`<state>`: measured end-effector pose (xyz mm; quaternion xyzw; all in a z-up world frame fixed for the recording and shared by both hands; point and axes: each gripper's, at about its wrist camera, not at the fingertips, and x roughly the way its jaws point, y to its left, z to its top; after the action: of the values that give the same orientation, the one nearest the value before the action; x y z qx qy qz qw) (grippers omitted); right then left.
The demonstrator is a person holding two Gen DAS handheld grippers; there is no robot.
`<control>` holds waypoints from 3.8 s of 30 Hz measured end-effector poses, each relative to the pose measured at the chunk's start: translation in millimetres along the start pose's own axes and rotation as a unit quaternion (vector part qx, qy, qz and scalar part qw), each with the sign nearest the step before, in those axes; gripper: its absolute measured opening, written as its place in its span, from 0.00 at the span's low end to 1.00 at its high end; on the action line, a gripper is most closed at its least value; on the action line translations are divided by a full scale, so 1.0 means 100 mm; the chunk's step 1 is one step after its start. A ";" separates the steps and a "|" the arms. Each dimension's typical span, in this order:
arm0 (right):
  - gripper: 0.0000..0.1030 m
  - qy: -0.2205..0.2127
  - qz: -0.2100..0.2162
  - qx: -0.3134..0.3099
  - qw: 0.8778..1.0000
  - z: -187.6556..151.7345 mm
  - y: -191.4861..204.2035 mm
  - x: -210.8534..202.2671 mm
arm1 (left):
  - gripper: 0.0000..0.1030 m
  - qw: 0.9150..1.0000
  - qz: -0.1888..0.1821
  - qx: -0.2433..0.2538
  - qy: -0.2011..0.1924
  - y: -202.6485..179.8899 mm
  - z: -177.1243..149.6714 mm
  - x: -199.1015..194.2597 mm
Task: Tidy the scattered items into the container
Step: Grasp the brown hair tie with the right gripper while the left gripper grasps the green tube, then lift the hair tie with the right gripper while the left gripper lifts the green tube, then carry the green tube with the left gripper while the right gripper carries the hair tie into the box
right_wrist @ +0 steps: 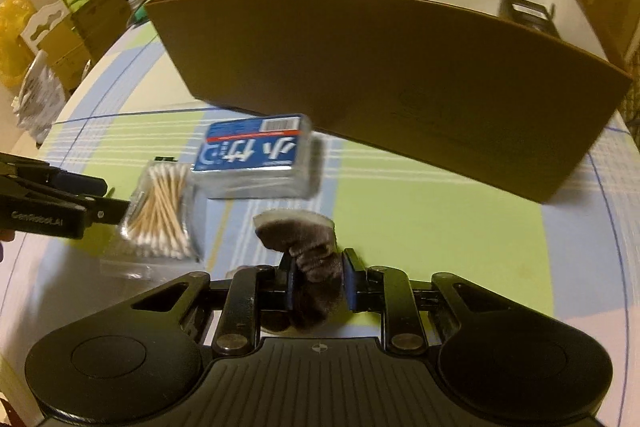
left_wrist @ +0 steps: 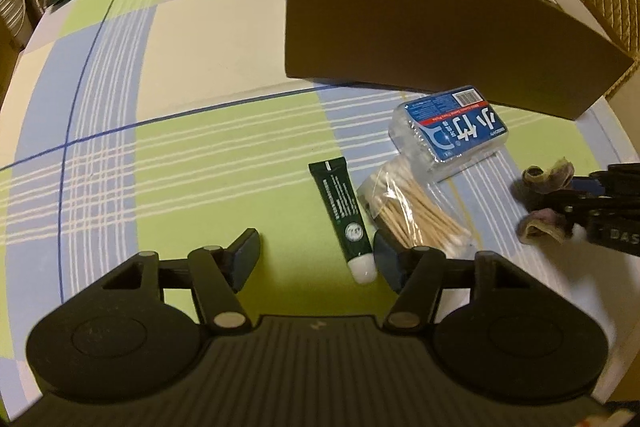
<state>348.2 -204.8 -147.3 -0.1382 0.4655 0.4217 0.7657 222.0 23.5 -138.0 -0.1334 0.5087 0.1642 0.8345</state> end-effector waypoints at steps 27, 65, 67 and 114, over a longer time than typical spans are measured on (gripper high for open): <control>0.45 -0.008 -0.009 -0.005 1.000 -0.01 -0.03 -0.01 | 0.16 0.999 0.033 0.010 -0.007 0.11 -0.18 -0.10; 0.11 -0.021 0.000 -0.012 1.000 0.01 -0.02 -0.33 | 0.05 0.997 0.009 0.007 -0.077 -0.04 -0.17 -0.70; 0.11 -0.022 -0.001 -0.011 1.000 0.01 -0.03 -0.34 | 0.05 0.997 0.008 0.007 -0.077 -0.04 -0.17 -0.69; 0.11 -0.124 0.012 -0.017 0.992 1.09 -0.42 -0.99 | 0.05 0.972 -0.047 0.089 -0.211 -0.54 0.98 -1.30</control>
<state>425.2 -215.8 -15.4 -0.0921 0.3609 0.4528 0.8101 267.7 -5.3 25.1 -0.0449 0.3267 0.1035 0.9384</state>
